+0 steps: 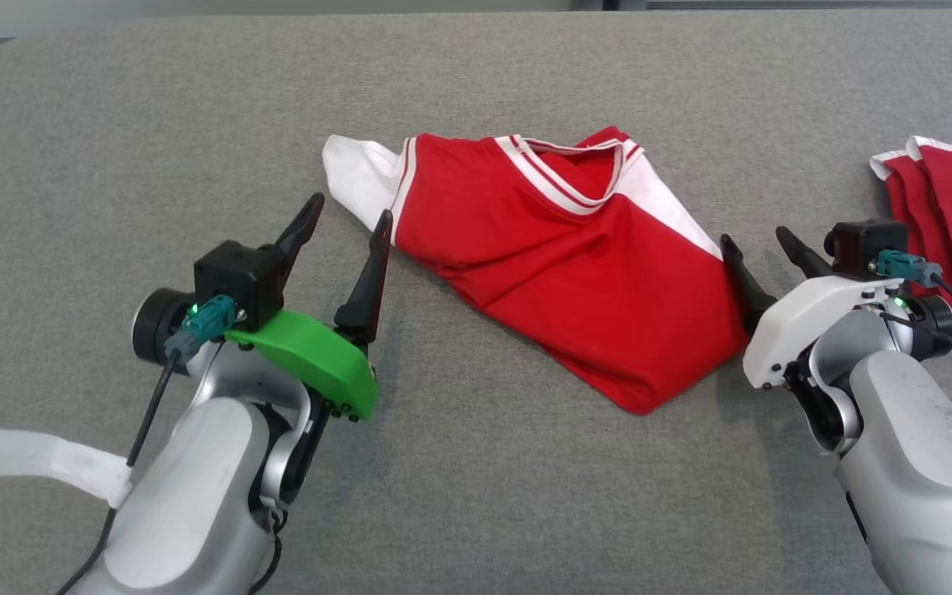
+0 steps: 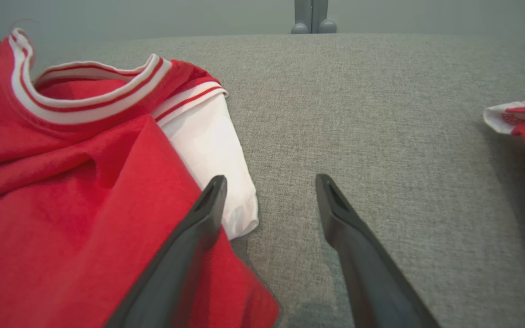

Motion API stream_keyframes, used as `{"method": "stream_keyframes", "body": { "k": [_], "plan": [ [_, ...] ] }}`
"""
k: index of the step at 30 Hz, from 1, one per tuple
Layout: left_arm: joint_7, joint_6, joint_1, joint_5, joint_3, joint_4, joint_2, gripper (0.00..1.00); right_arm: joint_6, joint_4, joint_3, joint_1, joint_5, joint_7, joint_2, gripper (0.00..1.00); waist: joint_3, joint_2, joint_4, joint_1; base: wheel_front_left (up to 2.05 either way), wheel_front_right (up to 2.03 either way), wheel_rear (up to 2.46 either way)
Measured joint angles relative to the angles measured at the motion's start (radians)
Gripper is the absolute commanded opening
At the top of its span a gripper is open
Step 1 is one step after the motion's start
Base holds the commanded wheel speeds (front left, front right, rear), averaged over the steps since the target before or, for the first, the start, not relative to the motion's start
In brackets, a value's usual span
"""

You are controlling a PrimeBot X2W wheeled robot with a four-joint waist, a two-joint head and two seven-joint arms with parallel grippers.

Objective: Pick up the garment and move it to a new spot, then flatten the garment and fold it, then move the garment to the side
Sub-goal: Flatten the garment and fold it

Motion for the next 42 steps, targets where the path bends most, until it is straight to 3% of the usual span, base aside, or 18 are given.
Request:
{"method": "stream_keyframes", "body": {
  "k": [13, 23, 33, 35, 36, 37, 39, 40, 41, 42],
  "plan": [
    [-0.066, 0.002, 0.116, -0.002, 0.086, 0.024, -0.023, 1.0, 0.024, 0.1, 0.017, -0.016, 0.01, 0.024, -0.014, 1.0, 0.003, 0.0, 0.115, 0.0, 0.0, 0.0, 0.0],
    [-0.074, 0.005, 0.167, 0.016, 0.108, -0.003, -0.029, 1.0, 0.032, 0.137, -0.005, -0.088, 0.029, 0.017, -0.014, 1.0, 0.012, 0.0, 0.091, 0.0, 0.0, 0.0, 0.0],
    [-0.073, 0.005, 0.167, 0.032, 0.101, -0.016, -0.052, 1.0, 0.048, 0.204, 0.051, -0.131, 0.03, 0.079, -0.023, 1.0, 0.037, 0.0, 0.079, 0.0, 0.0, 0.0, 0.0],
    [-0.073, 0.005, 0.167, 0.032, 0.106, -0.017, -0.053, 1.0, 0.051, 0.214, 0.058, -0.141, 0.032, 0.092, -0.024, 0.78, 0.037, 0.0, 0.08, 0.0, 0.0, 0.0, 0.0],
    [-0.073, 0.005, 0.167, 0.032, 0.108, -0.017, -0.053, 1.0, 0.051, 0.218, 0.062, -0.144, 0.036, 0.1, -0.024, 0.55, 0.037, 0.0, 0.081, 0.0, 0.0, 0.0, 0.0],
    [-0.073, 0.005, 0.167, 0.032, 0.109, -0.016, -0.054, 1.0, 0.051, 0.222, 0.067, -0.147, 0.039, 0.107, -0.024, 0.44, 0.036, 0.0, 0.082, 0.0, 0.0, 0.0, 0.0],
    [-0.073, 0.005, 0.167, 0.032, 0.111, -0.016, -0.056, 1.0, 0.053, 0.228, 0.079, -0.155, 0.045, 0.122, -0.022, 0.39, 0.034, 0.0, 0.083, 0.0, 0.0, 0.0, 0.0],
    [-0.073, 0.005, 0.167, 0.032, 0.111, -0.016, -0.056, 1.0, 0.053, 0.228, 0.079, -0.155, 0.045, 0.122, -0.022, 0.12, 0.034, 0.0, 0.083, 0.0, 0.0, 0.0, 0.0],
    [-0.073, 0.005, 0.169, 0.032, 0.111, -0.014, -0.059, 1.0, 0.06, 0.232, 0.087, -0.159, 0.069, 0.131, -0.017, 0.0, 0.03, 0.0, 0.084, 0.0, 0.0, 0.0, 0.0],
    [-0.073, 0.005, 0.17, 0.032, 0.112, -0.011, -0.06, 1.0, 0.06, 0.233, 0.081, -0.159, 0.089, 0.131, -0.009, 0.0, 0.027, 0.0, 0.084, 0.0, 0.0, 0.0, 0.0]
  ]
}}
